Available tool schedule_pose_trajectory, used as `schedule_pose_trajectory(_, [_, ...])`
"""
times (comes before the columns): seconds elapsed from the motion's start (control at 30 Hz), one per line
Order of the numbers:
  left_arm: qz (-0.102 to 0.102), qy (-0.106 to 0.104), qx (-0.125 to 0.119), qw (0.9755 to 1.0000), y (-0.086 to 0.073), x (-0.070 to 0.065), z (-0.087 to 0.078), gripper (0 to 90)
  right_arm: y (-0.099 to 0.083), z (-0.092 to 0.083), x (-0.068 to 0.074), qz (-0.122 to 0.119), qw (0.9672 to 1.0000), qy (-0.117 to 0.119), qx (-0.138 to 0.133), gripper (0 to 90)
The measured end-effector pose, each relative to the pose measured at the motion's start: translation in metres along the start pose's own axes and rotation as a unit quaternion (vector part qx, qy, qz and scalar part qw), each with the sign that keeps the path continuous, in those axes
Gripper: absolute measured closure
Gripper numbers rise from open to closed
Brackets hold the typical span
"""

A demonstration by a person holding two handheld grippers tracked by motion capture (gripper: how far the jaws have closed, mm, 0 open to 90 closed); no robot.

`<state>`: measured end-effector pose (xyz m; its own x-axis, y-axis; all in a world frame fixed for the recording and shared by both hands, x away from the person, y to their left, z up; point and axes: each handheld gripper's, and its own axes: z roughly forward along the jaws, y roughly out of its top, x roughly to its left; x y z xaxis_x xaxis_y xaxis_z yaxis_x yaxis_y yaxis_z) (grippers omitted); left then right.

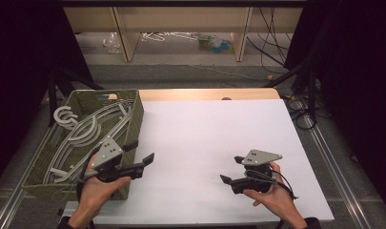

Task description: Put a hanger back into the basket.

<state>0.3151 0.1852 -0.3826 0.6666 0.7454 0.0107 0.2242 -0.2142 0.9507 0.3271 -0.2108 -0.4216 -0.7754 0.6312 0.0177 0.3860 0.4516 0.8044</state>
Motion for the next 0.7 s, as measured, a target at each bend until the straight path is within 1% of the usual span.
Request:
schedule_pose_trajectory(0.03, [-0.008, -0.004, -0.001, 1.0000, -0.002, -0.004, 0.001, 28.8, 0.000, 0.000, 0.000, -0.001, 1.0000, -0.001, -0.001, 20.1])
schedule_pose_trajectory(0.07, [-0.006, -0.007, -0.002, 1.0000, -0.003, -0.006, 0.001, 28.7, 0.000, 0.000, 0.000, -0.001, 1.0000, 0.000, -0.001, 20.1])
schedule_pose_trajectory(0.1, [-0.011, -0.009, -0.005, 0.9999, -0.004, -0.009, 0.002, 28.5, -0.001, 0.000, 0.000, 0.002, 1.0000, 0.000, 0.000, 20.1])
schedule_pose_trajectory(0.17, [-0.008, -0.011, -0.011, 0.9999, -0.007, -0.013, 0.004, 28.0, -0.001, 0.000, 0.000, 0.001, 1.0000, 0.000, -0.004, 20.1])
schedule_pose_trajectory(0.2, [0.000, -0.009, -0.010, 0.9999, -0.008, -0.014, 0.005, 27.7, -0.001, 0.000, 0.000, 0.002, 1.0000, 0.000, -0.005, 20.1])
schedule_pose_trajectory(0.27, [-0.006, -0.011, -0.016, 0.9998, -0.012, -0.019, 0.006, 27.3, -0.002, 0.000, 0.000, 0.002, 1.0000, -0.002, -0.009, 20.1])
schedule_pose_trajectory(0.3, [-0.005, -0.015, -0.017, 0.9997, -0.013, -0.020, 0.007, 27.1, -0.002, 0.000, 0.000, -0.001, 0.9999, -0.003, -0.011, 20.1])
schedule_pose_trajectory(0.37, [-0.015, -0.017, -0.016, 0.9996, -0.018, -0.025, 0.008, 25.8, -0.002, 0.000, 0.001, 0.003, 0.9999, -0.003, -0.014, 20.0])
schedule_pose_trajectory(0.43, [-0.012, -0.022, -0.011, 0.9996, -0.024, -0.029, 0.010, 25.5, -0.002, 0.000, 0.002, 0.002, 0.9999, -0.001, -0.014, 20.1])
schedule_pose_trajectory(0.47, [-0.016, -0.025, -0.009, 0.9995, -0.027, -0.032, 0.011, 25.5, -0.002, 0.000, 0.002, 0.001, 0.9999, 0.000, -0.015, 20.0])
schedule_pose_trajectory(0.5, [-0.013, -0.028, -0.005, 0.9995, -0.029, -0.033, 0.012, 25.4, -0.002, 0.000, 0.003, 0.000, 0.9998, -0.002, -0.017, 20.0])
schedule_pose_trajectory(0.53, [-0.009, -0.032, -0.002, 0.9995, -0.032, -0.035, 0.013, 24.9, -0.002, 0.000, 0.004, -0.001, 0.9999, 0.002, -0.016, 20.1])
schedule_pose_trajectory(0.57, [0.000, -0.034, -0.004, 0.9994, -0.036, -0.036, 0.015, 24.5, -0.002, 0.000, 0.004, -0.002, 0.9999, 0.002, -0.016, 20.0])
schedule_pose_trajectory(0.6, [-0.003, -0.031, 0.001, 0.9995, -0.039, -0.038, 0.015, 24.5, -0.002, 0.000, 0.005, -0.003, 0.9998, 0.001, -0.019, 20.0])
schedule_pose_trajectory(0.63, [0.005, -0.035, 0.002, 0.9994, -0.042, -0.038, 0.017, 24.5, -0.002, 0.000, 0.006, -0.003, 0.9998, 0.003, -0.019, 20.0])
schedule_pose_trajectory(0.67, [0.003, -0.037, 0.007, 0.9993, -0.045, -0.040, 0.017, 24.2, -0.003, 0.000, 0.007, -0.001, 0.9998, 0.003, -0.020, 20.0])
schedule_pose_trajectory(0.7, [0.007, -0.035, 0.008, 0.9993, -0.046, -0.040, 0.017, 23.6, -0.003, -0.001, 0.007, -0.004, 0.9998, 0.000, -0.022, 20.0])
